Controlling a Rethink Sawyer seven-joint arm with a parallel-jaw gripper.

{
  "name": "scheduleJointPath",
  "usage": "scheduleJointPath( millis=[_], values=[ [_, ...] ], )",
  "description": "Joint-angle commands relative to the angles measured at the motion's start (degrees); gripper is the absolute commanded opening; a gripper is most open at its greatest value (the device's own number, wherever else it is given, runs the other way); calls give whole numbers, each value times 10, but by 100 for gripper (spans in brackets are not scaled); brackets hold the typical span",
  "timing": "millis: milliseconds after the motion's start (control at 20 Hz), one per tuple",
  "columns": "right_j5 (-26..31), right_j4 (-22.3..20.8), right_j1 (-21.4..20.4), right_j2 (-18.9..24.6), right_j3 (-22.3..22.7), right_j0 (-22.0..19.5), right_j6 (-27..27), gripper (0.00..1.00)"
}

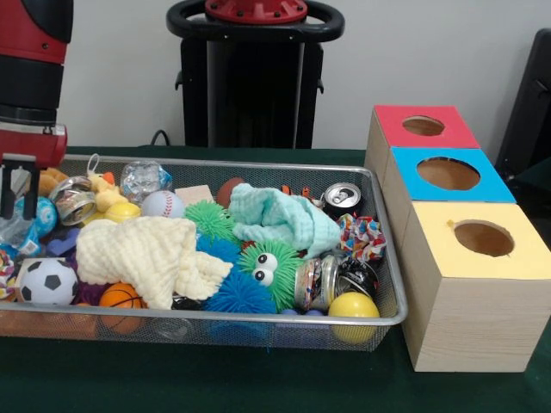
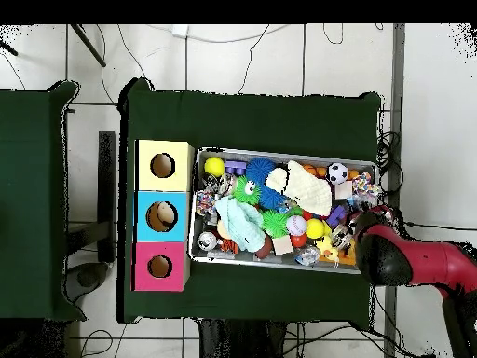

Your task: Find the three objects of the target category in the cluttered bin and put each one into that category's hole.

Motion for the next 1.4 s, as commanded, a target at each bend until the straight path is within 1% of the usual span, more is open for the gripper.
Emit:
scheduleJointPath(
  millis=[50, 700, 900, 950, 1150, 1350, 1400],
  values=[
    [-10, -51, 2, 9, -20, 11, -35, 0],
    [-10, -57, -7, 3, -13, 20, -15, 0],
    [-5, -51, -6, 8, -10, 16, -20, 0],
    [-4, -48, -6, 11, -9, 13, -22, 100],
    [-8, -54, -8, 1, -11, 24, -14, 100],
    [-11, -55, -7, 0, -12, 25, -10, 100],
    [-17, -60, -1, -3, -17, 28, -7, 100]
  ],
)
